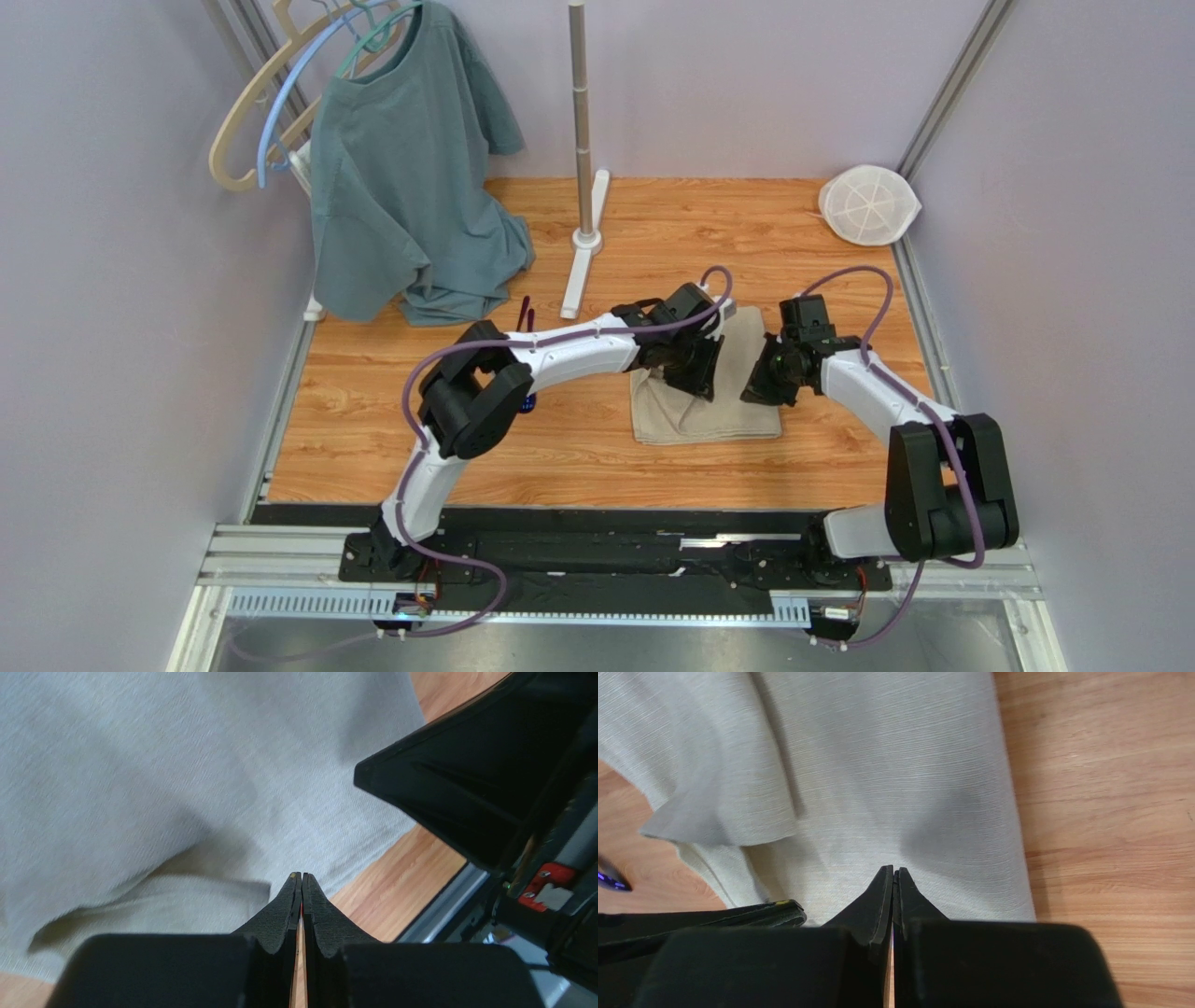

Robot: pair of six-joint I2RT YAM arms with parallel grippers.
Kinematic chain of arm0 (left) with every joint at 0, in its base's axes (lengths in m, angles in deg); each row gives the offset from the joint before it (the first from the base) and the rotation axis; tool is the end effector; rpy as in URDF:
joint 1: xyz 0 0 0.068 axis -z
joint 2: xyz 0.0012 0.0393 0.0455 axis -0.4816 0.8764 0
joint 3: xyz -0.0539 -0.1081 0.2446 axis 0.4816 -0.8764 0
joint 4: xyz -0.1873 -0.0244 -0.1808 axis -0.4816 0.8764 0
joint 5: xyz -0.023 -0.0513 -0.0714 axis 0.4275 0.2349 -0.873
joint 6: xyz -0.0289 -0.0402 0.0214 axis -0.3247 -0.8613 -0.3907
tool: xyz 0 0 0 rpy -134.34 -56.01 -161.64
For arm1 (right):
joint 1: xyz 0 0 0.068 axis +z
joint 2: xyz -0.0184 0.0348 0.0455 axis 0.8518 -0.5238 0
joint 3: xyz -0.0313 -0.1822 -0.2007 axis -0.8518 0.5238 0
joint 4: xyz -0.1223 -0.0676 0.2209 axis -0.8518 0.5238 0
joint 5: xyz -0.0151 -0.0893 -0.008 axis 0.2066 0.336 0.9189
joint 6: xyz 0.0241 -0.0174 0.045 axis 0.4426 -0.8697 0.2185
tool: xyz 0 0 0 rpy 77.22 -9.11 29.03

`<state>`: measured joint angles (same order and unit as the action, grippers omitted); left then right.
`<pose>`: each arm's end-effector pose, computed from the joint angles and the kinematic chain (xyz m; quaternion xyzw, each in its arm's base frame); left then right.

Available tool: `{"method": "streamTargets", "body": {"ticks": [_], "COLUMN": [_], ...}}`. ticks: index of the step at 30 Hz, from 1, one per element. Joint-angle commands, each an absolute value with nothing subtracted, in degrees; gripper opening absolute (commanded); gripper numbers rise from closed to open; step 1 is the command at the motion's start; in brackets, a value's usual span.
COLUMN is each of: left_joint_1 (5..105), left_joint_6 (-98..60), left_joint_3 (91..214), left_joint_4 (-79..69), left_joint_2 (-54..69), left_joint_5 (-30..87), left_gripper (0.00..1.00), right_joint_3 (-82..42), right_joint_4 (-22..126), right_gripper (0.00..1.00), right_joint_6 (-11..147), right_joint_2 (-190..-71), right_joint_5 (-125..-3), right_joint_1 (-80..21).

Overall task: Fold the napkin into a case and place the utensils inside
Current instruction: Fold the rectangle-folded napkin at the center of the board.

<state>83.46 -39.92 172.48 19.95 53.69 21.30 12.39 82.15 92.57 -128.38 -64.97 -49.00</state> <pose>0.2630 -0.3874 0.1859 0.2218 0.9113 -0.3149 0.1457 0.2431 0.0457 0.1785 0.1723 0.9605 0.1409 0.1673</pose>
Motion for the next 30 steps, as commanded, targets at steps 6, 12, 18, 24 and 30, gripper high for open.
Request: {"method": "streamTargets", "body": {"ticks": [6, 12, 18, 24, 30], "left_joint_1": [87.41, 86.09, 79.42, 69.14, 65.44], "left_joint_6": [-42.41, -40.66, -39.17, -31.79, -25.8], "left_joint_3": [178.07, 182.55, 184.93, 183.26, 182.73], "left_joint_4": [14.57, 17.64, 22.99, 27.12, 30.2], "left_joint_2": [59.46, 63.15, 64.12, 56.31, 44.79], "left_joint_5": [32.63, 36.68, 39.57, 44.41, 42.14], "left_gripper": [0.06, 0.06, 0.04, 0.05, 0.24], "right_joint_3": [17.46, 19.14, 19.58, 19.05, 18.53], "right_joint_4": [73.4, 72.26, 72.17, 71.99, 71.29], "right_gripper": [0.0, 0.0, 0.0, 0.0, 0.0], "right_joint_6": [96.42, 96.95, 97.12, 97.04, 95.99], "right_joint_2": [-130.33, -130.94, -131.9, -133.49, -134.37], "right_joint_5": [-67.0, -66.83, -66.13, -65.59, -66.47], "right_joint_1": [-50.15, -50.33, -50.5, -50.59, -50.59]}}
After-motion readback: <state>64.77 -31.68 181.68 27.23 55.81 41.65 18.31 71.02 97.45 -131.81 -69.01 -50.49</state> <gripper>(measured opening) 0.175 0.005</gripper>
